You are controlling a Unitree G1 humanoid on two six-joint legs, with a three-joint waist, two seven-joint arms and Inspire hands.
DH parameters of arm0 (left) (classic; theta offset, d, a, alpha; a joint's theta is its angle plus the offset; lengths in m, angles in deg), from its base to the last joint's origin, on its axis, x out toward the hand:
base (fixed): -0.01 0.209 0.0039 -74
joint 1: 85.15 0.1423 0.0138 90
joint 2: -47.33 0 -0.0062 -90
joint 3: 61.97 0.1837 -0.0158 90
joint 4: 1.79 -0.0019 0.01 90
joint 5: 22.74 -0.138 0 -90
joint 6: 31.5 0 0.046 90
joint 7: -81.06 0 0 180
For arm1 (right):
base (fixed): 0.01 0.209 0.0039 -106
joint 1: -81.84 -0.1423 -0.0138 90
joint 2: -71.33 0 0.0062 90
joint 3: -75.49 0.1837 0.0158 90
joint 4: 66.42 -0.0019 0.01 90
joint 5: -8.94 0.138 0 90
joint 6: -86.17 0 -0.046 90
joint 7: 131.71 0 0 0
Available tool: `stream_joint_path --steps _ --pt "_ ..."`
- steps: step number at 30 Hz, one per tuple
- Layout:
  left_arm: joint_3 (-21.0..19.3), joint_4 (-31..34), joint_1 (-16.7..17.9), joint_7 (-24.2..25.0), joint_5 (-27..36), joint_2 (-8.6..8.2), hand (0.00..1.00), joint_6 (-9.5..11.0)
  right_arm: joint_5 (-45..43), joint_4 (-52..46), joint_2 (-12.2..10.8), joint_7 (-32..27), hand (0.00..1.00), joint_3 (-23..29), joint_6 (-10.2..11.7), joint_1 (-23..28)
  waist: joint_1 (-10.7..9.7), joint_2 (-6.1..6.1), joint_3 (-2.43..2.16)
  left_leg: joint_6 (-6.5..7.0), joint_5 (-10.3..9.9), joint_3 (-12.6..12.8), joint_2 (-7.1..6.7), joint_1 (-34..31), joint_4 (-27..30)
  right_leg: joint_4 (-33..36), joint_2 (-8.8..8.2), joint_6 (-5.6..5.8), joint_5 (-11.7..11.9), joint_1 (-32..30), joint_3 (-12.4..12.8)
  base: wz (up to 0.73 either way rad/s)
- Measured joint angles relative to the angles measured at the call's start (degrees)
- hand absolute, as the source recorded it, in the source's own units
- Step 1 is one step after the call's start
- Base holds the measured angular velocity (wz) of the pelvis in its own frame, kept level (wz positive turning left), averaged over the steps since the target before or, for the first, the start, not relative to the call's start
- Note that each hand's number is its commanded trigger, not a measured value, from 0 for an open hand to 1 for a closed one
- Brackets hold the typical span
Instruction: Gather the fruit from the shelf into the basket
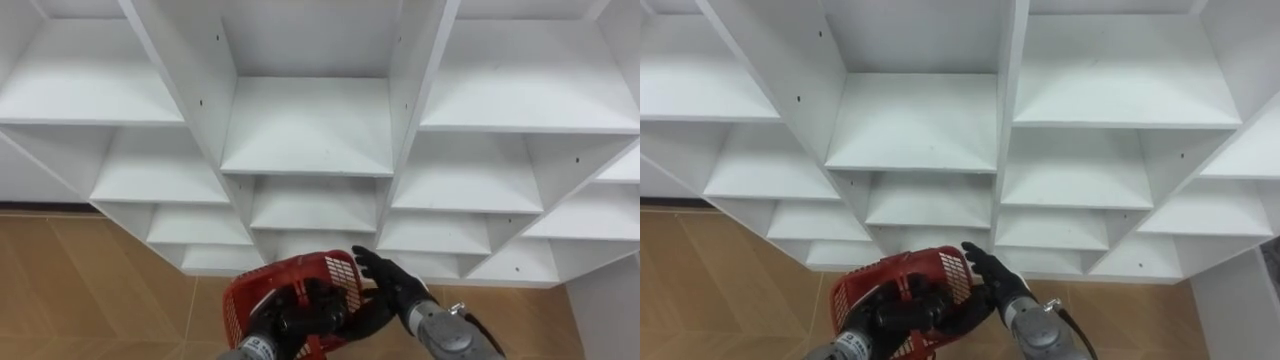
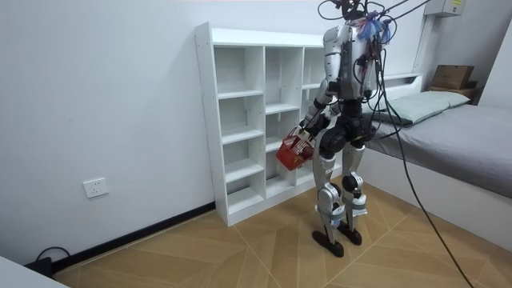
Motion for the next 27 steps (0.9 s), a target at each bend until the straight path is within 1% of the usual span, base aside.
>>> stream_joint_path --steps 7,10,12,14,16,17,18,19,20,21,22,23,24,25,26,27 --pt "0.0 -0.3 0.0 -0.1 -0.1 0.24 1.0 -0.1 1.2 1.4 0.0 0.6 0.0 -0.4 0.0 0.5 0.0 -0.04 -0.01 0.0 0.0 0.1 0.0 0.2 0.1 0.2 -0.01 0.03 0.1 0.2 0.0 0.0" --pt "0.0 -0.5 -0.1 -1.5 -0.2 0.27 1.0 -0.1 2.6 2.0 0.4 0.6 0.0 -1.0 0.0 0.7 0.0 -0.09 -0.02 0.0 0.0 0.2 0.03 0.2 0.1 0.3 0.0 0.03 0.1 0.1 0.2 0.0" --pt "-0.5 -1.0 0.1 -1.9 -2.1 0.9 1.0 -0.1 2.4 1.6 0.6 1.0 0.0 -0.9 0.1 0.9 -0.1 -0.23 -0.1 0.01 0.0 0.2 0.05 0.3 0.1 0.4 0.0 0.03 0.1 0.0 0.2 0.0" --pt "-1.5 -1.8 0.3 -2.0 -3.3 1.01 1.0 -0.2 2.5 1.6 0.6 1.3 0.0 -0.6 0.1 1.3 -0.1 -0.37 -0.16 0.0 0.0 0.1 0.05 0.7 0.0 0.2 0.04 0.03 0.1 0.5 0.1 0.0" --pt "-2.6 -2.2 1.0 -2.2 -5.5 1.46 1.0 -0.2 2.5 1.6 0.9 1.8 0.0 0.0 0.3 2.3 -0.2 -0.65 -0.38 0.0 0.0 0.0 0.02 1.6 -0.4 -0.1 0.09 0.05 0.1 1.4 0.1 0.0" --pt "-3.7 -2.3 1.8 -2.6 -7.6 1.83 1.0 -0.2 2.5 1.7 1.0 1.8 0.0 0.6 0.7 3.2 -0.1 -0.9 -0.49 -0.01 0.0 0.0 0.03 2.2 -0.5 -0.3 0.14 0.05 0.1 2.1 0.1 0.0" --pt "-5.3 -2.8 2.7 -3.4 -9.6 1.91 1.0 -0.1 2.6 1.7 1.2 1.7 0.0 1.1 0.9 4.0 -0.1 -1.16 -0.65 -0.01 0.0 0.0 0.01 2.8 -0.5 -0.5 0.15 0.05 0.1 2.6 0.1 0.0" --pt "-5.9 -3.5 2.8 -4.0 -10.8 1.87 1.0 0.1 2.6 1.7 1.3 1.7 0.0 1.4 1.1 4.5 -0.2 -1.3 -0.69 -0.01 0.0 0.0 0.0 3.1 -0.7 -0.7 0.17 0.05 0.1 2.9 0.2 0.0" --pt "-7.2 -5.8 2.8 -4.8 -13.7 1.79 1.0 0.5 2.7 1.7 1.5 1.6 0.0 2.3 1.6 5.5 -0.2 -1.54 -0.82 -0.01 0.0 0.0 0.0 3.8 -1.2 -1.0 0.22 0.05 0.1 3.6 0.3 0.0" --pt "-8.1 -8.1 2.9 -6.2 -16.1 2.12 1.0 0.6 2.7 1.7 1.8 1.5 0.0 2.9 2.0 6.7 -0.3 -1.81 -1.0 -0.01 0.0 0.0 0.02 4.5 -1.6 -1.2 0.29 0.05 0.1 4.2 0.3 0.0" --pt "-8.4 -8.8 3.0 -6.8 -17.5 2.44 1.0 0.6 2.7 1.7 2.0 1.3 0.0 3.0 2.4 7.4 -0.4 -1.94 -1.08 -0.01 0.0 0.0 0.03 4.7 -1.7 -1.2 0.3 0.05 0.1 4.4 0.3 0.0" --pt "-9.3 -9.8 3.3 -7.9 -20.2 2.94 1.0 0.6 2.7 1.7 2.5 0.9 0.0 3.5 2.9 8.7 -0.5 -2.07 -1.1 -0.02 0.0 0.0 0.03 5.2 -1.9 -1.4 0.32 0.09 0.1 4.8 0.4 0.0" --pt "-10.2 -11.0 3.4 -9.0 -22.6 3.09 1.0 0.6 2.6 1.7 2.8 0.6 0.0 4.5 3.1 10.0 -0.7 -2.05 -1.12 -0.01 0.0 0.0 0.01 5.6 -2.0 -1.8 0.36 0.24 0.2 5.4 0.4 0.0" --pt "-10.5 -11.7 3.5 -9.5 -23.6 3.09 1.0 0.6 2.6 1.7 2.8 0.5 0.0 5.2 3.1 10.7 -0.7 -2.02 -1.1 -0.01 0.0 0.0 0.0 5.9 -2.2 -2.0 0.38 0.28 0.3 5.7 0.5 0.0" --pt "-11.8 -12.3 4.6 -10.7 -25.6 3.05 1.0 0.7 2.6 1.8 2.8 0.5 0.0 6.5 3.2 11.7 -1.0 -1.91 -1.06 -0.01 0.0 0.1 0.0 6.4 -2.5 -2.1 0.42 0.31 0.4 6.1 0.6 -0.05" --pt "-13.2 -13.3 5.5 -11.5 -27.5 3.04 1.0 0.8 2.5 2.2 2.8 0.4 0.0 7.9 3.8 12.8 -1.6 -1.89 -1.07 0.0 0.0 0.2 0.01 6.9 -3.0 -2.1 0.45 0.32 0.4 6.4 0.7 -0.05"
